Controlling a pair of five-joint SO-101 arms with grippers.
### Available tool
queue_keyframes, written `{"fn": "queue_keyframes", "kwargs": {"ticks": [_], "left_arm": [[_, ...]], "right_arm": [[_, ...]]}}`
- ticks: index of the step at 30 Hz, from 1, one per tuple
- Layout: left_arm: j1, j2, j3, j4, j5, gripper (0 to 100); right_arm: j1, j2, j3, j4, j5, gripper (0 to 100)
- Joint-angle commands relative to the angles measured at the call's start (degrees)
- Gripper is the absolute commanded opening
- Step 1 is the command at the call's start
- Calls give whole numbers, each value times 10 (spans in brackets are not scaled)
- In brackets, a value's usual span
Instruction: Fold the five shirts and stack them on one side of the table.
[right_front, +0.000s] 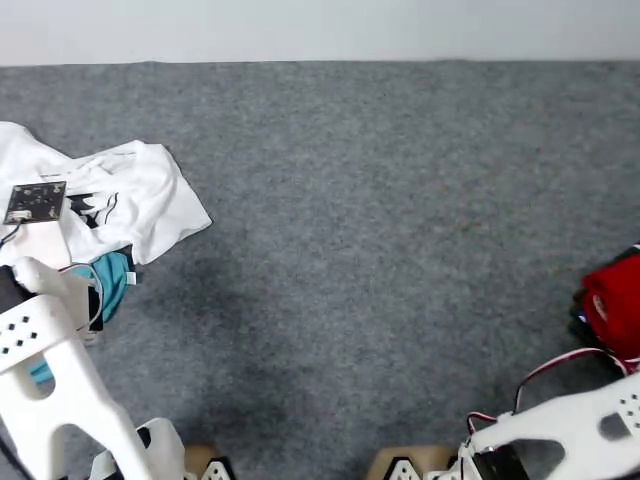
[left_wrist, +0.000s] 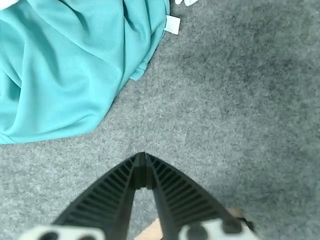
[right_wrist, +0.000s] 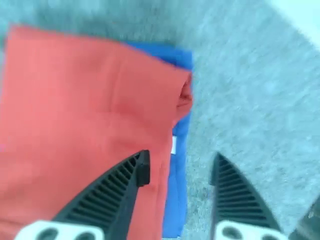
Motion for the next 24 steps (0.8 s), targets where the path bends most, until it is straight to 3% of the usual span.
{"fn": "queue_keyframes", "kwargs": {"ticks": [1, 9, 15, 24], "left_arm": [[3, -16, -20, 13, 2, 3], [3, -16, -20, 13, 2, 3], [3, -16, -20, 13, 2, 3], [3, -15, -20, 13, 2, 3]], "right_arm": [[-15, -84, -30, 22, -22, 238], [-27, -26, -33, -33, -26, 223], [0, 52, -33, -156, -25, 13], [15, 65, -29, -214, -22, 10]]}}
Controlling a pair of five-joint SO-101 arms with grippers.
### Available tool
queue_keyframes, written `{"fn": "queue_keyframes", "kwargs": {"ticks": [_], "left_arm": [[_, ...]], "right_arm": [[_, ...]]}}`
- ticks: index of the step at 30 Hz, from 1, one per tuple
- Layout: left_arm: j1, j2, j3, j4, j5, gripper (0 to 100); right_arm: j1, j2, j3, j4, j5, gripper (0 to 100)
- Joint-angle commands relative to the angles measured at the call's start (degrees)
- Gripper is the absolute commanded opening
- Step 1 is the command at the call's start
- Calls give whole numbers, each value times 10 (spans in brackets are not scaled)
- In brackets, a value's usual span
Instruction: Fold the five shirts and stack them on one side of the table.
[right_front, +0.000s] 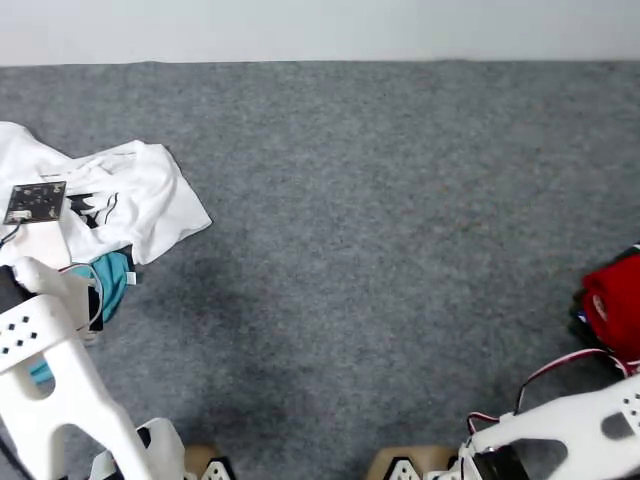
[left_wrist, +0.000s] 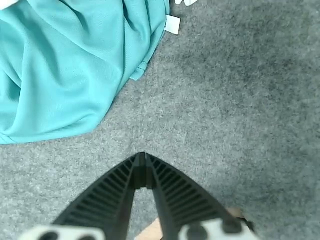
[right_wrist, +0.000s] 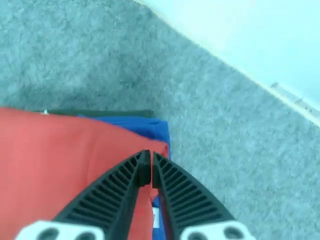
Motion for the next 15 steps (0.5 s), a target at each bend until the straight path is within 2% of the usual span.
{"fn": "queue_keyframes", "kwargs": {"ticks": [1, 5, 11, 15], "left_arm": [[3, -15, -20, 13, 2, 3], [3, -15, -20, 13, 1, 3], [3, -15, -20, 13, 1, 3], [4, -15, -20, 12, 0, 3]], "right_arm": [[11, -7, -26, -24, -1, 10], [24, 36, -25, -68, 2, 10], [51, 120, -25, -150, 73, 10], [65, 138, -50, -171, 78, 10]]}}
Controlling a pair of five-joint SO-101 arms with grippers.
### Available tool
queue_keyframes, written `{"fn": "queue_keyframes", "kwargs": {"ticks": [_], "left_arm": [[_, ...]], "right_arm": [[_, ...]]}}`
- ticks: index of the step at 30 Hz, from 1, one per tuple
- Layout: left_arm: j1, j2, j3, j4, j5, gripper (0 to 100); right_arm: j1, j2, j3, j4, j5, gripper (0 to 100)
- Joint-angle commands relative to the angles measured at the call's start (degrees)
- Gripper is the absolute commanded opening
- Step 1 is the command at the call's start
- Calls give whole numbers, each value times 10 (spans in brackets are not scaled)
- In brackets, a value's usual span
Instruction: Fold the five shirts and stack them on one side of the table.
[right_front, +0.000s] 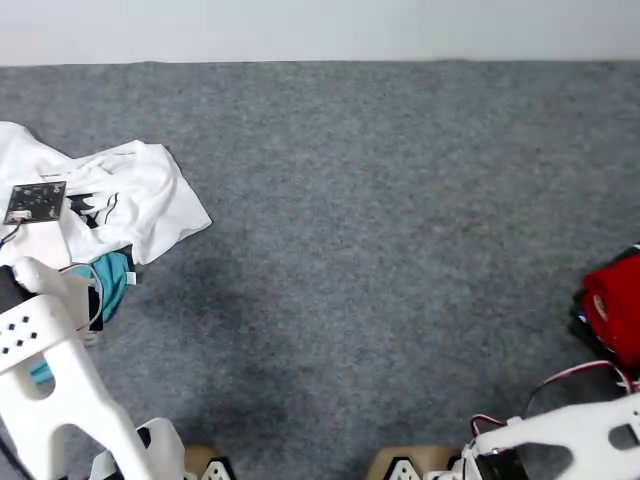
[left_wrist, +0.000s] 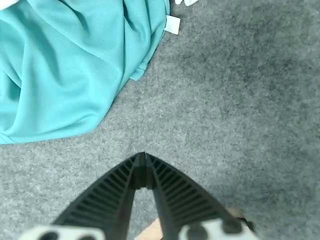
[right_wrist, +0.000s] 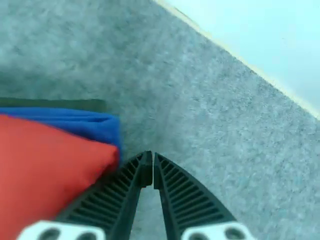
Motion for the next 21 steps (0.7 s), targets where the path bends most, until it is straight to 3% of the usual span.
{"fn": "queue_keyframes", "kwargs": {"ticks": [1, 4, 11, 15, 21], "left_arm": [[4, -15, -20, 11, 0, 3], [4, -15, -20, 11, 0, 3], [4, -15, -20, 12, 0, 3], [4, -15, -20, 13, 0, 3], [4, -15, -20, 13, 1, 3]], "right_arm": [[12, -11, -66, -21, 10, 10], [17, -12, -132, -22, 10, 10], [29, -119, -131, -27, 8, 10], [24, -171, -131, -17, -52, 11], [-35, -190, -131, 151, -75, 11]]}}
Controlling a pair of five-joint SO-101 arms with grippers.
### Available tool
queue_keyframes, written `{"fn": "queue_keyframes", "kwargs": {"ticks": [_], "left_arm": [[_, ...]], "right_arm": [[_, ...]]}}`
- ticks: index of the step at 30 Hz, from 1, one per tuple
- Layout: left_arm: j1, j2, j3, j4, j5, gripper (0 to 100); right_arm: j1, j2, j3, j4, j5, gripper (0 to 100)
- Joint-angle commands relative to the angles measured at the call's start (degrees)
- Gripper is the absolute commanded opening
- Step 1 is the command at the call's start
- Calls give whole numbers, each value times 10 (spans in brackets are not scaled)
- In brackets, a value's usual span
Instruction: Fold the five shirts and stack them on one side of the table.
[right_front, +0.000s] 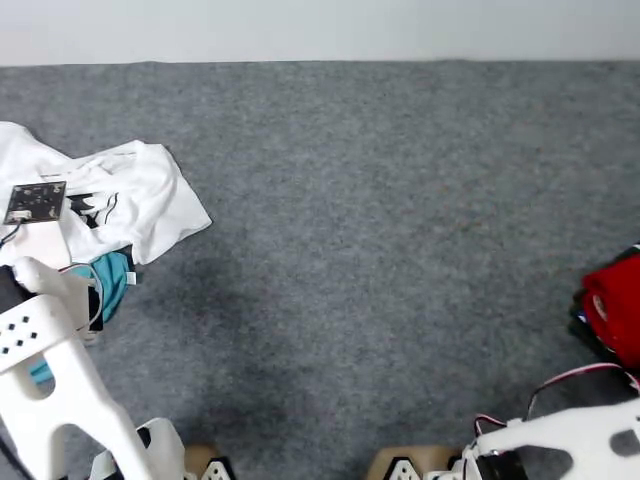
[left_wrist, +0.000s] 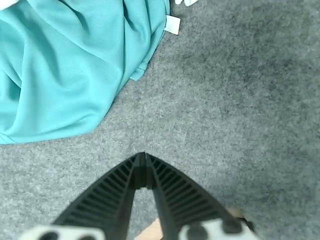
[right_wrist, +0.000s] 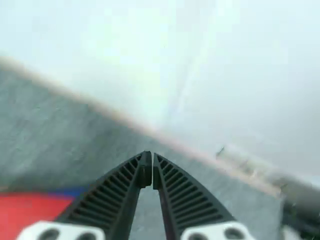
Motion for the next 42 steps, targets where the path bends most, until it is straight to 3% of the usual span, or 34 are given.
{"fn": "queue_keyframes", "kwargs": {"ticks": [1, 8, 17, 21, 42], "left_arm": [[4, -15, -20, 13, 1, 3], [4, -15, -20, 13, 1, 3], [4, -15, -19, 13, 1, 3], [4, -15, -19, 13, 1, 3], [4, -15, -19, 13, 1, 3]], "right_arm": [[-40, -51, -33, 114, -11, 11], [-61, -28, -32, 271, -13, 10], [-23, 115, -33, 148, -8, 10], [-22, 145, -33, 141, -8, 10], [-74, -121, -33, 295, -12, 10]]}}
